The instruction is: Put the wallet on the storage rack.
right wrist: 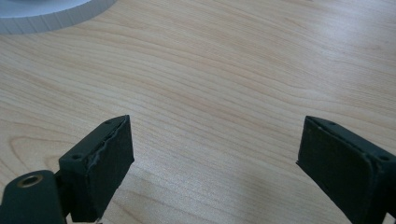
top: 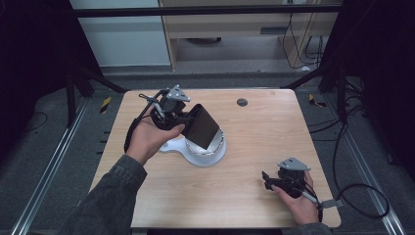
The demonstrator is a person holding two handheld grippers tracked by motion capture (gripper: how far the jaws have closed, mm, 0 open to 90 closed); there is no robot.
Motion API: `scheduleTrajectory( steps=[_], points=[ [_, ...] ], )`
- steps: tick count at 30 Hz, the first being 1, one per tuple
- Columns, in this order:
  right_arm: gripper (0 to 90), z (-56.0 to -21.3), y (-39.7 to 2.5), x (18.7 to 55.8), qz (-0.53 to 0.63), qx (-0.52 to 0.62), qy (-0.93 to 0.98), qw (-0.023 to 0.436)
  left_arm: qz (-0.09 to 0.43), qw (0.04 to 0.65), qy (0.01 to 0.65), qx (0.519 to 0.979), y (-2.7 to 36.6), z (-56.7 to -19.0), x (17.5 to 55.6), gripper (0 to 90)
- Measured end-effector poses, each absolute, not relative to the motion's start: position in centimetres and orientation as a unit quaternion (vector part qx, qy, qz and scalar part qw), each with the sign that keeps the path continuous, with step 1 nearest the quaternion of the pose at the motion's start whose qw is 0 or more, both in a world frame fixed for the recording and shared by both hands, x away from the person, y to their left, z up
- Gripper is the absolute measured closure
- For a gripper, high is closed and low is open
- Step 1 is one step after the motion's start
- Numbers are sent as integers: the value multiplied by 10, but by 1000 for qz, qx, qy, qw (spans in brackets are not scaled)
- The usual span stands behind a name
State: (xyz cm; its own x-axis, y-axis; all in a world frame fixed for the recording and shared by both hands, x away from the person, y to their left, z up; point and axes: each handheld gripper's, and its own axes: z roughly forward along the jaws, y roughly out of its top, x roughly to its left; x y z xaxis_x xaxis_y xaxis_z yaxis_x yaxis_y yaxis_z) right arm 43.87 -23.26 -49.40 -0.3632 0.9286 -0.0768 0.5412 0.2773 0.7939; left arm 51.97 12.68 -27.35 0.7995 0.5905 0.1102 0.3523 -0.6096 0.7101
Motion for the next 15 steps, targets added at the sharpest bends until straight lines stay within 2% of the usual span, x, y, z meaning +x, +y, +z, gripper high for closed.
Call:
scheduleTrajectory(
  steps=[15],
  points=[
    [103, -495, -233, 438, 344, 488, 751, 280, 132, 335, 280, 890, 111, -315, 538, 804]
  ],
)
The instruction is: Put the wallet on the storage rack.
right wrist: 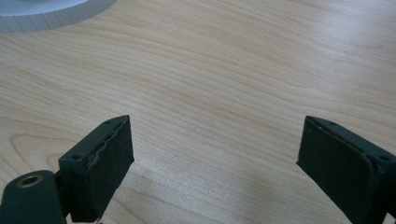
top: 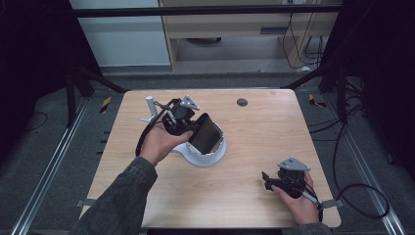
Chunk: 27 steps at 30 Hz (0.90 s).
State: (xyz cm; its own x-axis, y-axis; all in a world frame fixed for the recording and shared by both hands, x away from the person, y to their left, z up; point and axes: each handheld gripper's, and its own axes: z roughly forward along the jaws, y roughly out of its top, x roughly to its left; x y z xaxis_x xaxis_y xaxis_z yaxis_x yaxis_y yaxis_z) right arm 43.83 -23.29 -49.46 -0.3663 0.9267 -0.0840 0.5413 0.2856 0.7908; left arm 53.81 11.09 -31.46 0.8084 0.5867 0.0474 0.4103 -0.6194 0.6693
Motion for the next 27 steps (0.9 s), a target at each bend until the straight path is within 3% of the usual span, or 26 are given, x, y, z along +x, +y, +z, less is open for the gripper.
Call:
scheduleTrajectory(
  steps=[6, 10, 19, 27],
  points=[
    [103, -495, -232, 438, 345, 491, 751, 275, 132, 337, 298, 883, 114, -315, 546, 780],
    [102, -495, -231, 437, 345, 488, 753, 275, 162, 357, 318, 864, 125, -308, 540, 589],
    [101, -496, -230, 438, 340, 487, 756, 275, 225, 386, 301, 842, 156, -283, 505, 501],
    [98, -497, -229, 438, 340, 485, 758, 273, 229, 407, 287, 837, 181, -310, 467, 348]
  ],
)
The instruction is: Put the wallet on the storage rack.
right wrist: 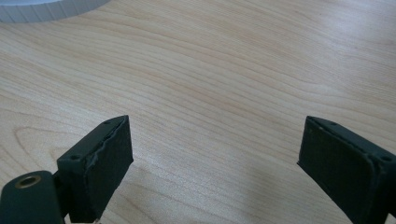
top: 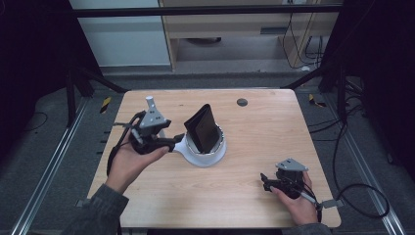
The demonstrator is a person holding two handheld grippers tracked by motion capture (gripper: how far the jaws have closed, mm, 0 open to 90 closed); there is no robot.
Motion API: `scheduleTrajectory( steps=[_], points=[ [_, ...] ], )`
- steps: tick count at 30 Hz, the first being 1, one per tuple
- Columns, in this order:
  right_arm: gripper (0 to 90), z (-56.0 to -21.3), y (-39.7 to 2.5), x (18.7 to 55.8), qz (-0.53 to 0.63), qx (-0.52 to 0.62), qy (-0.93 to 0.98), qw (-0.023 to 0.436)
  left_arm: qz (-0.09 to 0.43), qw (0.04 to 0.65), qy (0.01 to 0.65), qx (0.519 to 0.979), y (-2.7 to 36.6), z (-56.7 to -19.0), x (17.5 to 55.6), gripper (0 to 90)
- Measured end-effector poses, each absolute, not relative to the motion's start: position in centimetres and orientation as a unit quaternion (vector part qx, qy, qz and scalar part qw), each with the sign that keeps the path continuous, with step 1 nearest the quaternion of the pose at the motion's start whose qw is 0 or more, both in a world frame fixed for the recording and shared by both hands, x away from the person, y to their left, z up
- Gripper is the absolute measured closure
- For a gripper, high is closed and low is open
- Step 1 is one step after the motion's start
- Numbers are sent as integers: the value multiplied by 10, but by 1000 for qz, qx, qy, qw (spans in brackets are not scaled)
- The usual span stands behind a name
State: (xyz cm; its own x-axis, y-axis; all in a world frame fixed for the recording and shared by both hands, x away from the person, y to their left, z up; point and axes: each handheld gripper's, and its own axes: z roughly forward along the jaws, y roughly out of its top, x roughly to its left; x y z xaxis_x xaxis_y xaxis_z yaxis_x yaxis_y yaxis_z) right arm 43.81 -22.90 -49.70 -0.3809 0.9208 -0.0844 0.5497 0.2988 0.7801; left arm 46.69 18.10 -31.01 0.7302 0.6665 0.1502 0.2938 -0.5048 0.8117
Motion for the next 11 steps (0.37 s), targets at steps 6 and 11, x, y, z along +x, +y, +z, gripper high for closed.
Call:
scheduleTrajectory(
  steps=[6, 11],
  points=[
    [93, -497, -229, 438, 340, 485, 758, 272, 221, 403, 306, 834, 203, -360, 437, 186],
    [89, -498, -229, 438, 342, 489, 757, 268, 187, 394, 353, 828, 224, -419, 429, 110]
  ],
)
